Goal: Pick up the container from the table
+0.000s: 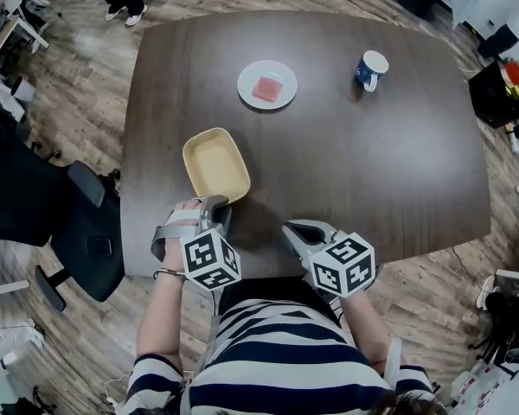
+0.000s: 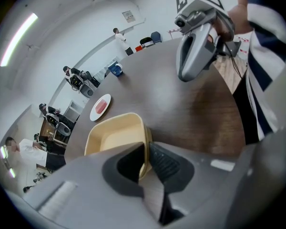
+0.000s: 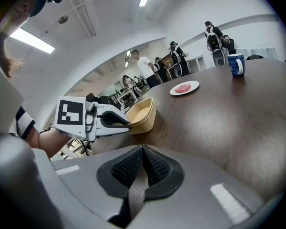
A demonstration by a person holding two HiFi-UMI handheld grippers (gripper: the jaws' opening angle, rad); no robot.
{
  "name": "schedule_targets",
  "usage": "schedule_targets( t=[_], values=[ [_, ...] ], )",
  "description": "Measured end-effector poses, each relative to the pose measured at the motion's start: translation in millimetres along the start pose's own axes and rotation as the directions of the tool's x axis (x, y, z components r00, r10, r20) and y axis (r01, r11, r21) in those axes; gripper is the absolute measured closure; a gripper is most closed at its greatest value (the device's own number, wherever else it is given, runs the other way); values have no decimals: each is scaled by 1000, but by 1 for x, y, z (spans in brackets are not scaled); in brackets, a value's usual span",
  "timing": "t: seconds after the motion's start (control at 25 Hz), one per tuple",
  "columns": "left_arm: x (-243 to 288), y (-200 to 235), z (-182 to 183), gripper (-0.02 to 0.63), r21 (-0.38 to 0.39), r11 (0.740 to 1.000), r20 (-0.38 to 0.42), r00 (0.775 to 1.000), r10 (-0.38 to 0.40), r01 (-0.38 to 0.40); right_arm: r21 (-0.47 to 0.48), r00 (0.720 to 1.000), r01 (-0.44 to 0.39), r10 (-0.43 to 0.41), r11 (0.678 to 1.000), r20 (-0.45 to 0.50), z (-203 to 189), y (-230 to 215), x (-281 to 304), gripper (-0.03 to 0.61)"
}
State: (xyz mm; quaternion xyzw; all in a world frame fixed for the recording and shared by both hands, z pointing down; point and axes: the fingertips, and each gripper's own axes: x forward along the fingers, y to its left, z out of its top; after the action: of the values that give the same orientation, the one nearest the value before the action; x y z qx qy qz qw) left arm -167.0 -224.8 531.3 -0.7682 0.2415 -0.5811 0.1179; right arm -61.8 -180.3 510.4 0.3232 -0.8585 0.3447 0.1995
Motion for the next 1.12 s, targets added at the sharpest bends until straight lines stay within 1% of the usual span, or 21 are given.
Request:
schedule_targets(
  t=[0.2,0.4,0.88,1.12],
  values=[
    [-12,-7,9,614,13,1000,16,1000,11,-12,11,1000,15,-15,1000,16,-8,-2,-13,580],
    [-27,-17,26,614,28,999,40,999,19,-20,15,999,22,-23,1000,37,-15,-3,-31,580],
    [-63,-61,64,614,43,999,85,996,-12,8,8,996,58,-58,998,69,-38,-2,-83,580],
    [-80,-82,73,614,57,998,90,996,-28,23,5,992,78,-78,997,96,-44,-2,-106,580]
  ],
)
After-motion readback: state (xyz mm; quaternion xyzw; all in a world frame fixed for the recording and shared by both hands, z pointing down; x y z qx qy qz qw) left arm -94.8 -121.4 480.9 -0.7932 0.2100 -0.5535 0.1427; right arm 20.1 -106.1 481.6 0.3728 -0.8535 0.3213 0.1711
